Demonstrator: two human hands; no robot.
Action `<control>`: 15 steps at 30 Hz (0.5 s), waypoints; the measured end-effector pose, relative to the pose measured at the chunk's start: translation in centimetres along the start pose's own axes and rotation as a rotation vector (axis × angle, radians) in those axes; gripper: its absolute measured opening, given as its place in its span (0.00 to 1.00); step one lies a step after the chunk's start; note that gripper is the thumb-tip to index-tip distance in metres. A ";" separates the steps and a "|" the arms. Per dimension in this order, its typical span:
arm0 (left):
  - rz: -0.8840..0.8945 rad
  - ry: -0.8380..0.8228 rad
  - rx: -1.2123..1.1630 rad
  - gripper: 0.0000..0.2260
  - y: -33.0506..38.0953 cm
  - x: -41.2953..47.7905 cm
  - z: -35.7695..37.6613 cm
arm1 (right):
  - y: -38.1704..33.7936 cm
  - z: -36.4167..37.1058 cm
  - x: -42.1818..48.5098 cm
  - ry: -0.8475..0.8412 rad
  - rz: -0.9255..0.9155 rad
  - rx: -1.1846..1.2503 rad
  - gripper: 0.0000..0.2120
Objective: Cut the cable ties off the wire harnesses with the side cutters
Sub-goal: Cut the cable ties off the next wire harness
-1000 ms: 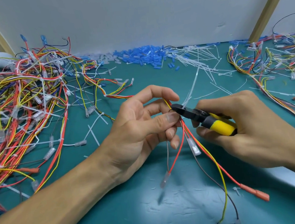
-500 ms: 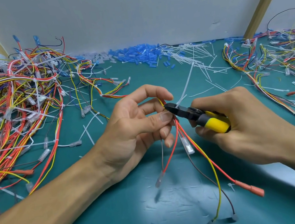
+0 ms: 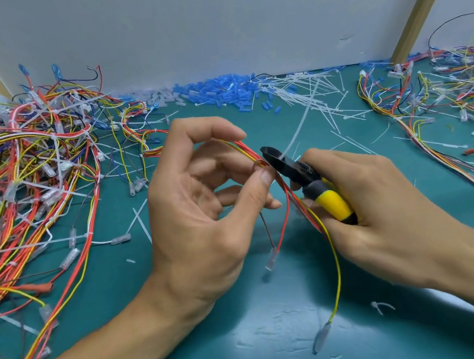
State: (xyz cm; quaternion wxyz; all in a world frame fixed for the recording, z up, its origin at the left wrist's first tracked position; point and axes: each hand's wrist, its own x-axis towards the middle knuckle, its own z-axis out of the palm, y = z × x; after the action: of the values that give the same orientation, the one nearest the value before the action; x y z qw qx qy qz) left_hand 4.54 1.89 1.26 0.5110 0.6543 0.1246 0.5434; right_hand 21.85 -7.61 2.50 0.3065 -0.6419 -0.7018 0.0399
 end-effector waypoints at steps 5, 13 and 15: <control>0.019 0.036 0.022 0.16 -0.1 0.1 -0.2 | -0.3 -0.2 -0.1 0.004 0.036 -0.001 0.09; 0.020 0.014 0.064 0.13 -0.4 0.0 -0.2 | -1.2 -0.8 -0.4 -0.143 0.155 0.156 0.10; 0.011 0.008 0.068 0.11 -0.4 0.0 -0.2 | -1.0 -1.5 -0.2 -0.213 0.191 0.268 0.09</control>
State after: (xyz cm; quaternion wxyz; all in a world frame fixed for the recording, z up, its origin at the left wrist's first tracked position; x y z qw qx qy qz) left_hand 4.54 2.16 0.91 0.4850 0.6697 0.1414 0.5444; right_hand 21.65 -8.52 4.07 0.3083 -0.6512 -0.6545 0.2294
